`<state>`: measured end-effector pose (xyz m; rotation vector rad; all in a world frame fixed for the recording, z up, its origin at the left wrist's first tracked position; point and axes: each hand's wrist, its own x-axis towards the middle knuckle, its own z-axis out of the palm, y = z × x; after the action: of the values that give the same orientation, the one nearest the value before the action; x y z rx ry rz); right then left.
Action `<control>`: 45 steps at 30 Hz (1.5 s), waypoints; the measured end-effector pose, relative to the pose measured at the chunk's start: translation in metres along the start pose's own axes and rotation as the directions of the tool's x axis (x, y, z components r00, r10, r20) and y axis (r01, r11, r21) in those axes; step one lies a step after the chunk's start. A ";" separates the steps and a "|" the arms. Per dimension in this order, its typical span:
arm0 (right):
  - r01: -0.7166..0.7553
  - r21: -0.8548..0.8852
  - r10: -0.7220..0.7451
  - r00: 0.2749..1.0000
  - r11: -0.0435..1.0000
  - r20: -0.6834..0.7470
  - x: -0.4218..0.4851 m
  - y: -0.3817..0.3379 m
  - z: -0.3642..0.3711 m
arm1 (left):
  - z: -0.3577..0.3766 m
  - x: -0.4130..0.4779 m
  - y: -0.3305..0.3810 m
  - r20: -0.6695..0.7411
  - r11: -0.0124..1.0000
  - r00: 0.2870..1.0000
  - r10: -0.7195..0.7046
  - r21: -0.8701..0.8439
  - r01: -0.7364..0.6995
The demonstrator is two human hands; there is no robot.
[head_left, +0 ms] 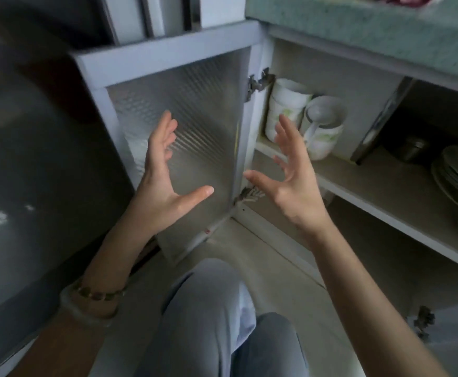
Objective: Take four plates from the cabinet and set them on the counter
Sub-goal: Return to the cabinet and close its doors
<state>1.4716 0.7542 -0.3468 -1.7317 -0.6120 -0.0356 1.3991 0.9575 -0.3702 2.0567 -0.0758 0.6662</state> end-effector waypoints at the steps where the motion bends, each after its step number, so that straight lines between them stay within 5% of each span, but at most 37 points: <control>1: 0.032 0.008 -0.032 0.999 0.999 0.025 0.009 -0.006 0.009 | -0.009 0.000 0.000 -0.027 1.000 1.000 -0.007 0.009 0.008; 12: 0.285 -0.017 -0.272 0.929 0.958 0.250 0.065 -0.049 0.087 | -0.060 -0.001 0.002 -0.295 0.991 0.953 0.062 0.133 -0.023; 19: 0.362 -0.066 -0.326 0.893 0.930 0.310 0.077 -0.064 0.112 | -0.082 0.004 -0.012 -0.312 0.964 0.949 0.054 0.264 0.032; 27: 0.552 -0.480 -0.422 0.833 0.681 0.358 0.096 -0.071 0.121 | -0.081 0.022 -0.042 -0.233 0.902 0.970 -0.072 0.400 0.163; 34: 0.657 -0.582 -0.447 0.753 0.479 0.482 0.111 -0.072 0.120 | -0.078 0.030 -0.053 -0.154 0.906 0.982 -0.114 0.390 0.167; 45: 0.697 -0.608 -0.456 0.713 0.380 0.532 0.102 -0.079 0.111 | -0.056 0.007 -0.039 -0.170 0.983 0.978 -0.125 0.113 0.145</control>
<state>1.4932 0.9042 -0.2700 -2.2768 -1.6215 -0.6842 1.3935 1.0252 -0.3736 2.0967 0.2030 0.7667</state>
